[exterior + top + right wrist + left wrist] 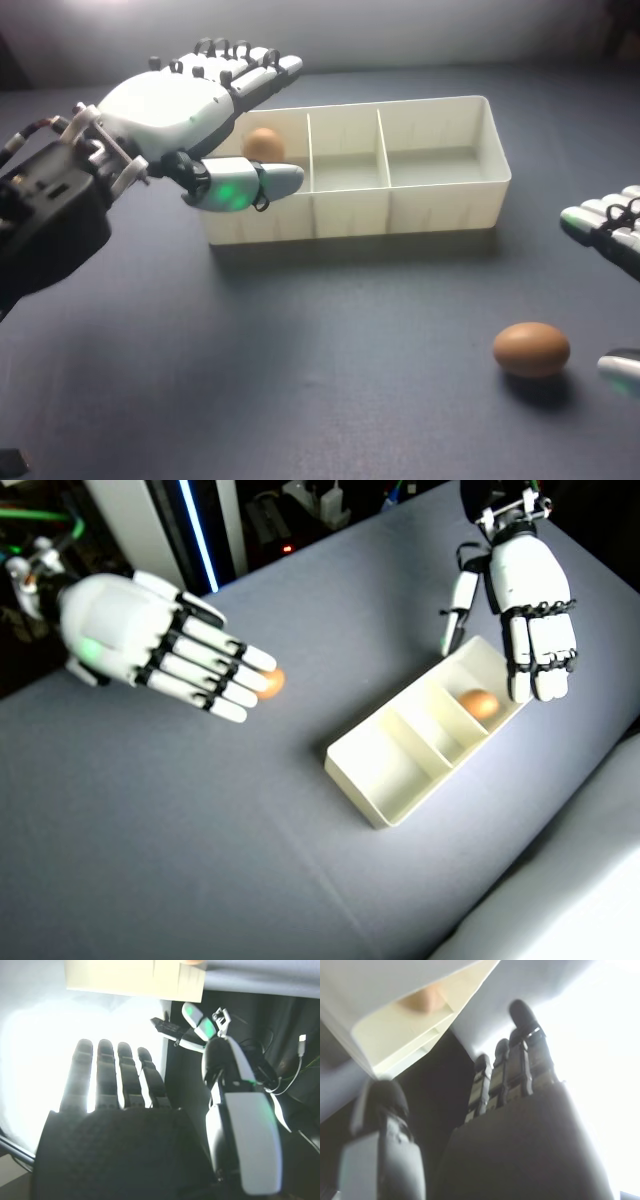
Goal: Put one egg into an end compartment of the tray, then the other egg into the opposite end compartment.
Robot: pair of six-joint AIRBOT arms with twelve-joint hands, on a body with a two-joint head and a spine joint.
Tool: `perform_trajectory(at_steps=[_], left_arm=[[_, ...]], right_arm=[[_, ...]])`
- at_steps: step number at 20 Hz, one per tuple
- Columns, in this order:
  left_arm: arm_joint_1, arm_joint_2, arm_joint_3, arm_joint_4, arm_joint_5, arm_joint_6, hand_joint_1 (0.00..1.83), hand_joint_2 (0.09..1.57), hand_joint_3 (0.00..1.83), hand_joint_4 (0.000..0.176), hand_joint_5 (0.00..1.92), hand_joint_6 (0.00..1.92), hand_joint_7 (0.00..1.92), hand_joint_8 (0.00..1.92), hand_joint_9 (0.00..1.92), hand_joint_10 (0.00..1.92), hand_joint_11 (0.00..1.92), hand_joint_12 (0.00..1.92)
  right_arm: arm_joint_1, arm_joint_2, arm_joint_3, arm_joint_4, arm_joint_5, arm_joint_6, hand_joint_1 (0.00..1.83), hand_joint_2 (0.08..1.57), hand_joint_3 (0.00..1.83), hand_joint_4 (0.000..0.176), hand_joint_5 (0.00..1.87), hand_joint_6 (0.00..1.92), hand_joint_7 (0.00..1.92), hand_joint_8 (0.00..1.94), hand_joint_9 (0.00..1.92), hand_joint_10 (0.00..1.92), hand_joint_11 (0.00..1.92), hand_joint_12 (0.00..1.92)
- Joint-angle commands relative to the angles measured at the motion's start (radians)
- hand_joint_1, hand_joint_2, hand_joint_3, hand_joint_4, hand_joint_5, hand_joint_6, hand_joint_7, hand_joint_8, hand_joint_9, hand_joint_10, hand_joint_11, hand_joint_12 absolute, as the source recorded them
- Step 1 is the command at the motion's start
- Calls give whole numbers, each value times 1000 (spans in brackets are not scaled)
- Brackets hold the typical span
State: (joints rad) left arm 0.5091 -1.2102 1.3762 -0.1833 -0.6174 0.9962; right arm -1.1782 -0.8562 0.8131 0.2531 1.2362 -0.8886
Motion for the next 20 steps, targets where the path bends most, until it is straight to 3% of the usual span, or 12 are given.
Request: perform_trajectory(at_steps=[1,4,7,9,10,12,13,14,15,17,19,20], left_arm=[[3,27,-13,12,-174,0,64,1233,17,116,0,0,0,0,0,0,0,8],[38,98,-103,61,-305,1,222,1417,62,124,0,0,0,0,0,0,0,0],[95,157,-176,100,-395,1,393,1445,31,125,15,5,0,0,0,0,28,21],[158,198,-226,108,-455,1,478,1471,6,81,120,22,14,2,0,0,0,229],[192,220,-250,108,-487,-1,530,1459,0,80,157,31,36,8,0,0,0,247],[247,253,-285,112,-534,-15,282,1489,6,134,144,15,28,4,0,0,0,119],[273,265,-300,112,-562,-22,282,1489,6,134,144,15,28,4,0,0,0,119],[296,275,-312,111,-586,-25,284,1507,5,76,181,23,61,9,0,0,0,48],[336,289,-331,100,-625,-28,336,1500,1,51,204,24,91,6,13,4,0,146],[372,298,-347,79,-671,-31,345,1491,0,39,208,24,90,3,19,6,0,167],[412,305,-363,63,-721,-31,407,1470,0,24,239,20,115,3,51,15,0,559],[425,309,-369,59,-738,-32,482,1468,0,21,233,12,122,3,58,17,0,683]], right_arm=[[5,1,4,-37,126,22,512,1226,0,0,0,0,0,0,0,0,0,0],[9,1,7,-78,122,57,568,1221,0,0,0,0,0,0,0,0,0,0],[16,-1,15,-86,78,60,549,1198,0,0,0,0,0,0,0,0,0,0],[32,-11,28,-90,31,60,635,1207,0,0,0,0,0,0,0,0,0,0],[45,-21,38,-92,1,60,652,1208,0,0,0,0,0,0,0,0,0,0],[66,-44,59,-94,-54,60,702,1205,0,0,6,2,0,0,26,11,39,22],[76,-57,71,-95,-81,60,702,1205,0,0,6,2,0,0,26,11,39,22],[86,-68,81,-96,-102,60,730,1183,13,0,25,23,17,3,51,57,1,596],[102,-89,98,-96,-137,60,717,1185,11,0,34,24,26,6,60,66,0,660],[117,-106,113,-96,-165,60,701,1196,8,0,54,22,37,4,46,67,0,485],[142,-134,137,-96,-210,57,662,1233,13,0,130,32,106,17,36,61,0,313],[154,-147,149,-96,-232,57,673,1278,4,0,246,48,293,56,147,141,0,789]])
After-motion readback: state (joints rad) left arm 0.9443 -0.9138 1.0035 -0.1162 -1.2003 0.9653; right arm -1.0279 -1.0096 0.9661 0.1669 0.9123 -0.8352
